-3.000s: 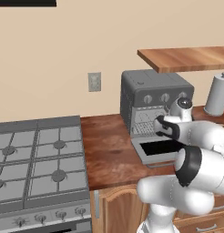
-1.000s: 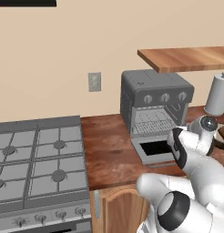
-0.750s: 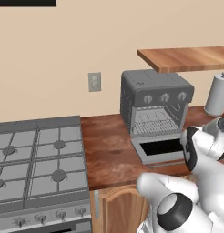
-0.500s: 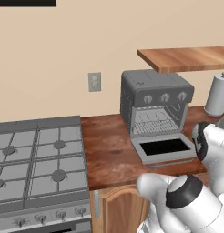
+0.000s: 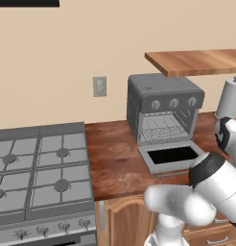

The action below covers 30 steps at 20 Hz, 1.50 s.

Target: Pick up the heated bread from the toaster oven and place it in the bowl. Then move the bread bowl to the dining counter.

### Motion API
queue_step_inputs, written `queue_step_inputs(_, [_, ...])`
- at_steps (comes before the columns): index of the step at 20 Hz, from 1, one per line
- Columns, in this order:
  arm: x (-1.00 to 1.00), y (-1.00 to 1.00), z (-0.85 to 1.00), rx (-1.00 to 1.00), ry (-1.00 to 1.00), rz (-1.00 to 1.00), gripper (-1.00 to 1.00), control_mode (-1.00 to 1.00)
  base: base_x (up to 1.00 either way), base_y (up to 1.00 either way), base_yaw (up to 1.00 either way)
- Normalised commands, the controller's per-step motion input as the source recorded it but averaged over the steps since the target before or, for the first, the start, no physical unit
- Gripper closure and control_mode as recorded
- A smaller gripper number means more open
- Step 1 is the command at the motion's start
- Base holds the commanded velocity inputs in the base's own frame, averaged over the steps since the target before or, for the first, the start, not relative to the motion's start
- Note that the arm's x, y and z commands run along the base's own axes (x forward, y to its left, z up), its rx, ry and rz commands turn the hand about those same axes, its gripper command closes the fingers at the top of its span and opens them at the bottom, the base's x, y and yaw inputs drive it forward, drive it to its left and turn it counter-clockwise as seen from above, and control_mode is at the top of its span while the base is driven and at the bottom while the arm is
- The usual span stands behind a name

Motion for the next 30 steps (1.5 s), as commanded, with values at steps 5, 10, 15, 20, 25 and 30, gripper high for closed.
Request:
queue_step_inputs(5, [0.24,-0.34,-0.26,0.0,0.0,-0.04,1.0,-1.0,0.0,0.0,0.0])
queue_step_inputs(10, [0.31,-0.31,-0.39,0.0,0.0,-0.03,1.0,-1.0,0.0,0.0,0.0])
queue_step_inputs(15, [0.38,-0.23,-0.37,0.0,0.0,-0.03,-1.0,-1.0,0.0,0.0,0.0])
queue_step_inputs(20, [0.19,-0.01,-0.03,0.0,-0.01,0.0,-1.0,-1.0,0.0,0.0,0.0])
queue_step_inputs(25, [0.01,-0.02,0.04,0.02,0.0,-0.01,-1.0,-1.0,0.0,0.0,0.0])
queue_step_inputs(30, [-0.04,-0.02,0.08,0.03,0.0,-0.02,-1.0,-1.0,0.0,0.0,0.0])
